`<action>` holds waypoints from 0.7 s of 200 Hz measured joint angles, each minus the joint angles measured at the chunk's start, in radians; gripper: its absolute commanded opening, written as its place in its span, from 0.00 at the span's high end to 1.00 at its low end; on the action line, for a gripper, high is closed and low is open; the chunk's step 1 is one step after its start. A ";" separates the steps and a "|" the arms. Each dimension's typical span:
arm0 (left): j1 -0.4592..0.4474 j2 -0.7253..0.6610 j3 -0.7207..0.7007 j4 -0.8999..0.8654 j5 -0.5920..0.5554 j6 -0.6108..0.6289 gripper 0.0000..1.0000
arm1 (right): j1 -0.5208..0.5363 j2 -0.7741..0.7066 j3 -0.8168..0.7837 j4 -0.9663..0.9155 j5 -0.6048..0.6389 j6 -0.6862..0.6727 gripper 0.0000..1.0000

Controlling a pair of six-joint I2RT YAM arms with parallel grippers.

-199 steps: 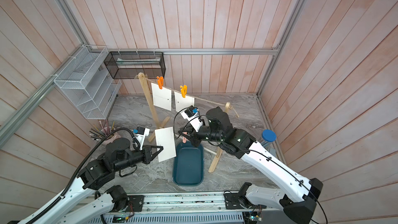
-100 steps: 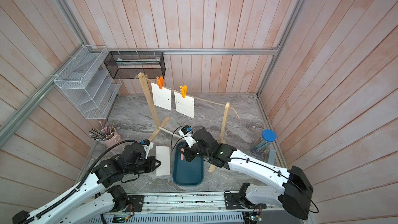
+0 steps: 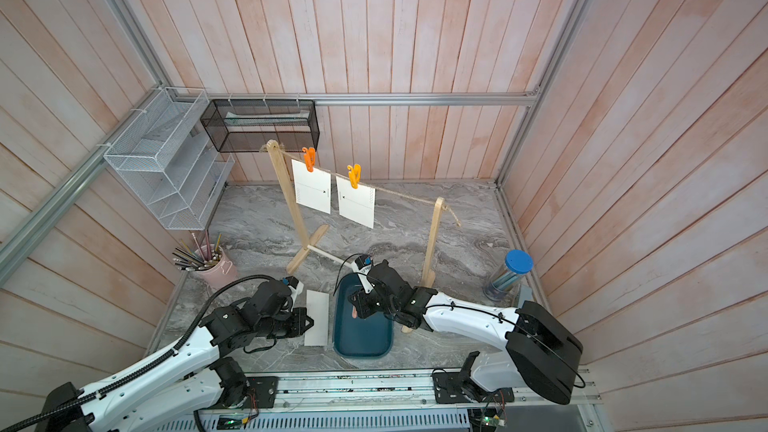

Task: Remove the postcards from the strings
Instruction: Place the clamp in the storage box.

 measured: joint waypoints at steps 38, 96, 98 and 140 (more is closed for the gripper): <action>0.000 0.013 0.000 0.023 -0.029 0.013 1.00 | 0.000 0.041 -0.007 -0.008 0.047 0.009 0.81; 0.001 0.012 0.000 0.012 -0.091 0.006 0.81 | 0.000 0.105 0.011 -0.079 0.085 0.016 0.50; 0.001 0.012 0.000 0.011 -0.095 -0.002 0.80 | 0.000 0.105 0.012 -0.080 0.087 0.012 0.50; 0.002 0.010 0.036 -0.057 -0.154 -0.030 0.67 | 0.000 0.082 0.023 -0.109 0.112 0.013 0.47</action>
